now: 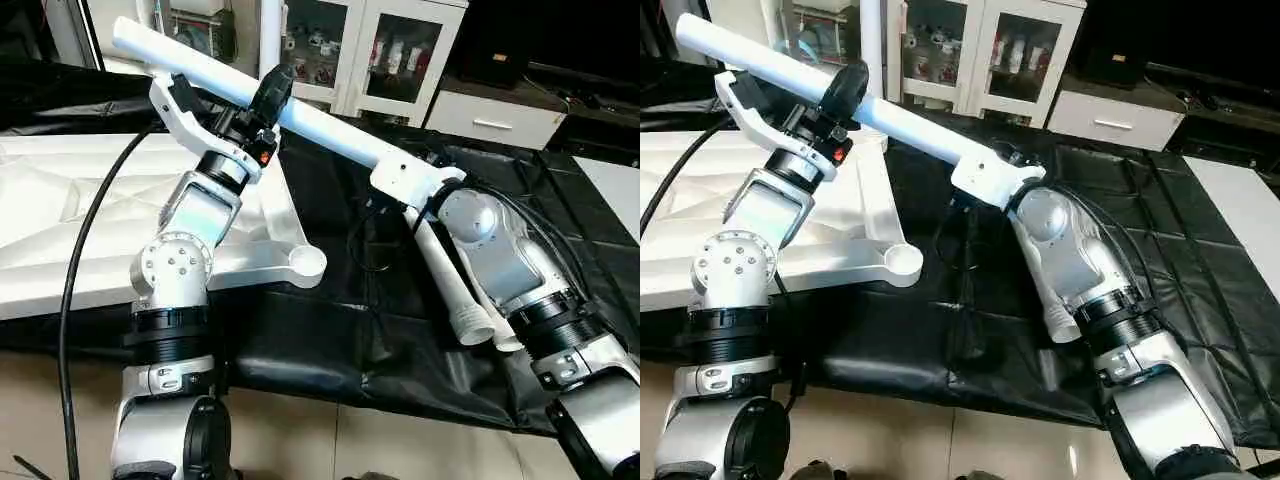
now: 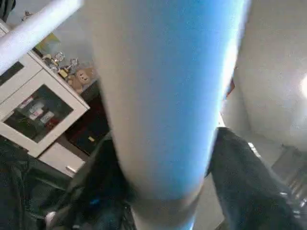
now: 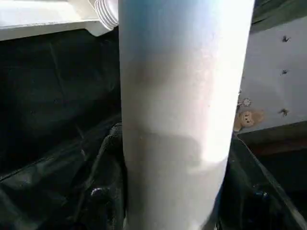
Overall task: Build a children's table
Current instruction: Pick table leg
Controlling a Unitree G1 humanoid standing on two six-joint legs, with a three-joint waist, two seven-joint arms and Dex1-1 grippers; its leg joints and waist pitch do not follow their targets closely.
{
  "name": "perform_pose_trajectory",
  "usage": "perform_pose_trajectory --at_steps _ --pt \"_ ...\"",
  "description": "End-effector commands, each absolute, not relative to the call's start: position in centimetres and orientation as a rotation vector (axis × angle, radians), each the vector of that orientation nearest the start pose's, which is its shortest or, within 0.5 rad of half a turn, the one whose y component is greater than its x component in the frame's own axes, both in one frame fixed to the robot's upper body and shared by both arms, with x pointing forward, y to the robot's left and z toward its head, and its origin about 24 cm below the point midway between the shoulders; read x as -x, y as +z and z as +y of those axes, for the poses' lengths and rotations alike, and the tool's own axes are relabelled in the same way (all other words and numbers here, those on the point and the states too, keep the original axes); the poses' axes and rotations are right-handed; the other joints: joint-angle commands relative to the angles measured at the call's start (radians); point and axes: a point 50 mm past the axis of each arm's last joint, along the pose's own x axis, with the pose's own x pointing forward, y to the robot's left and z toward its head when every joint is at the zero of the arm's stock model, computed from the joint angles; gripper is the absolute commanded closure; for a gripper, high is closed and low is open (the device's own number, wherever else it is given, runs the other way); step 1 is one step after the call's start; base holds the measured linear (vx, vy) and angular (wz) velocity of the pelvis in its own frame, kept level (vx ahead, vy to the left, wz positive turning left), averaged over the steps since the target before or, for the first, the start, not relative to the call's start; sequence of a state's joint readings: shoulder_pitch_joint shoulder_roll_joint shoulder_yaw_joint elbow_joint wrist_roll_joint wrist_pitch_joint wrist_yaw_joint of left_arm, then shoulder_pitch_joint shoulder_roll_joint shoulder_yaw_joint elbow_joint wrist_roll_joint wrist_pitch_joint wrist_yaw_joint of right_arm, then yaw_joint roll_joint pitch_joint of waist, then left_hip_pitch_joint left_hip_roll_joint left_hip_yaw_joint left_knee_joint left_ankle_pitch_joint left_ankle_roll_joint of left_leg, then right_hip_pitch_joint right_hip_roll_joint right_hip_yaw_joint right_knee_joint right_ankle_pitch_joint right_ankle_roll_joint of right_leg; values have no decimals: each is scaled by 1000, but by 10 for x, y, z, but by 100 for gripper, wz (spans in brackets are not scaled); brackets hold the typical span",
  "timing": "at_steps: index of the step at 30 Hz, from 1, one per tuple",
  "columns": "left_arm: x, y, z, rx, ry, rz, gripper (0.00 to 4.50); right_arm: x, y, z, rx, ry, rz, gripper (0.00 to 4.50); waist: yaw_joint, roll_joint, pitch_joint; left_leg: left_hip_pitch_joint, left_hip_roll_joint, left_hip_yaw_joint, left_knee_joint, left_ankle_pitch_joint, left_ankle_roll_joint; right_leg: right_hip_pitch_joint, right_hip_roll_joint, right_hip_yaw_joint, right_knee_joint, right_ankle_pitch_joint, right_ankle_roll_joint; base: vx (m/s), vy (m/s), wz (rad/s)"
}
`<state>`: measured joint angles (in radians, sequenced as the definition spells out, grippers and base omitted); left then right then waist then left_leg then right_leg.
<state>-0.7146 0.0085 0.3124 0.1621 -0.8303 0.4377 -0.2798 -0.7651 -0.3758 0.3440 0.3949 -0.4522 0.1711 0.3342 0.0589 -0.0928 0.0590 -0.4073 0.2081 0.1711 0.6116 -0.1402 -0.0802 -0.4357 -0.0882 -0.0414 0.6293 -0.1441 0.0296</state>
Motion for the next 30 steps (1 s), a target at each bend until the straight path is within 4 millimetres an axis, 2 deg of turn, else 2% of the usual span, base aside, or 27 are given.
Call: perform_pose_trajectory --at_steps 1,3,6,11,12,13,14,17,18,22,25,26,27,29,30 --pt "-352 204 120 830 -600 -259 229 -370 150 -125 1052 417 -59 262 -1 25 -75 36 1 -1 -73 -460 -61 43 -14 15 -87 -334 -123 0 0 0" --pt "-352 204 120 828 -596 -261 233 -371 150 -125 1055 414 -58 262 -1 26 -75 35 1 -2 -73 -461 -62 42 -15 15 -88 -333 -123 0 0 0" --pt "-352 203 121 836 -584 -272 272 -371 150 -125 1057 404 -59 262 0 28 -76 36 1 -2 -73 -461 -63 42 -15 15 -87 -323 -126 0 0 0" --pt "-352 205 122 846 -587 -287 289 -371 151 -124 1052 395 -69 262 0 29 -76 35 1 -1 -74 -455 -61 44 -15 15 -86 -310 -133 0 0 0" --pt "-352 205 122 849 -587 -291 290 -371 152 -124 1047 393 -73 227 0 28 -76 35 1 -1 -74 -457 -60 43 -14 15 -86 -315 -131 0 0 0" --pt "-353 206 125 850 -577 -302 290 -370 153 -122 1004 402 -82 206 1 34 -75 36 1 -2 -74 -460 -62 43 -15 16 -86 -318 -130 0 0 0" --pt "-353 207 126 849 -569 -307 290 -370 153 -122 980 409 -85 189 -1 32 -75 36 0 -1 -74 -465 -60 42 -14 16 -88 -321 -130 0 0 0" --pt "-354 207 128 850 -564 -312 290 -369 154 -120 961 431 -96 183 -1 32 -75 36 1 -2 -74 -465 -57 43 -14 15 -87 -319 -130 0 0 0" --pt "-354 207 128 848 -565 -313 290 -368 154 -119 962 445 -102 160 0 33 -75 36 1 -1 -74 -462 -55 43 -14 15 -87 -316 -131 0 0 0" --pt "-354 208 129 846 -567 -327 290 -361 154 -110 936 517 -163 140 3 36 -74 35 2 -1 -75 -453 -53 44 -16 16 -85 -306 -137 0 0 0" --pt "-354 209 129 835 -578 -341 290 -355 157 -105 906 552 -216 105 3 33 -74 34 2 0 -74 -448 -48 45 -17 17 -86 -310 -139 0 0 0" --pt "-354 210 130 818 -587 -347 290 -352 159 -104 884 565 -242 100 4 30 -73 33 1 1 -74 -445 -46 45 -16 17 -88 -315 -135 0 0 0" --pt "-354 210 130 805 -595 -352 290 -349 158 -104 851 588 -243 100 6 33 -73 33 2 1 -75 -440 -44 45 -17 17 -86 -317 -131 0 0 0" --pt "-354 215 133 732 -662 -374 290 -330 160 -114 699 661 -262 76 9 27 -73 36 3 3 -75 -442 -27 45 -17 18 -91 -320 -122 0 0 0" --pt "-354 215 133 727 -667 -375 290 -329 160 -114 689 665 -262 68 14 33 -74 36 5 0 -79 -434 -18 49 -19 19 -88 -307 -125 0 0 0"
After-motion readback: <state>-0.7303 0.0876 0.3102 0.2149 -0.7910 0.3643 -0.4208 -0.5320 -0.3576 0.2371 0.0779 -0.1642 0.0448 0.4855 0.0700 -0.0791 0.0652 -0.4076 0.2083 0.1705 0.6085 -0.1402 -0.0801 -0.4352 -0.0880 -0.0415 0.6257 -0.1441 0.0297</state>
